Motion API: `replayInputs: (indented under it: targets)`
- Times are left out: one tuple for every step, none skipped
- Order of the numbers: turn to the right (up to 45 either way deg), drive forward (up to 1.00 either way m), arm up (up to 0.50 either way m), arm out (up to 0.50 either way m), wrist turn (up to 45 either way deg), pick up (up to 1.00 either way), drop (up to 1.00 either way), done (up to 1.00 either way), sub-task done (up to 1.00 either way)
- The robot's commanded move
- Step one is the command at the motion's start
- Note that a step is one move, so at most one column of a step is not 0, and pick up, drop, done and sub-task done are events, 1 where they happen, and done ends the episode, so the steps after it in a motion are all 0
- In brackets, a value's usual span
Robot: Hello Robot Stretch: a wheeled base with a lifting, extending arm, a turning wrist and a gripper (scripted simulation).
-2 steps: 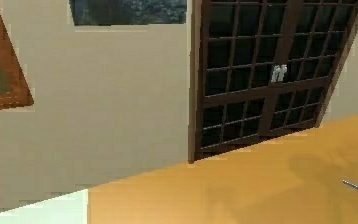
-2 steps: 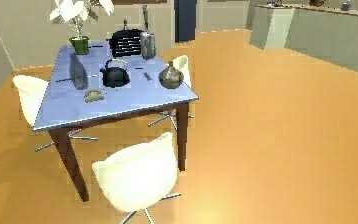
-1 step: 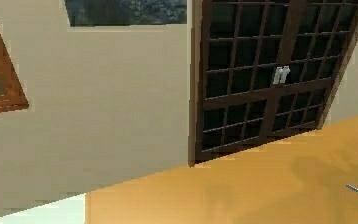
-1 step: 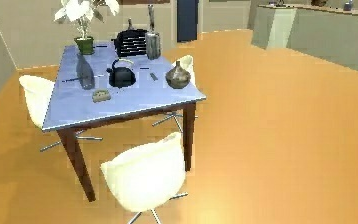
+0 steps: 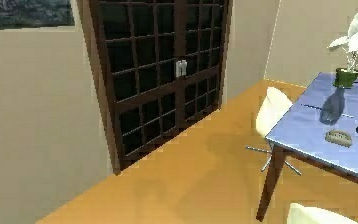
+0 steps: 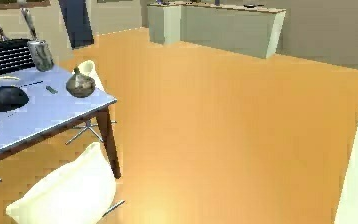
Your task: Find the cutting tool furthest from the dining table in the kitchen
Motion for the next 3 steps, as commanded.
replayInputs:
  targets:
    - [0.0,1.00,0.00,0.00,0.0,0.00,0.00,0.00,0.00]
    - [36.0,0.00,0.00,0.00,0.0,0.00,0.00,0.00,0.00]
    - [0.0,0.05,0.00,0.00,0.0,0.00,0.00,0.00,0.00]
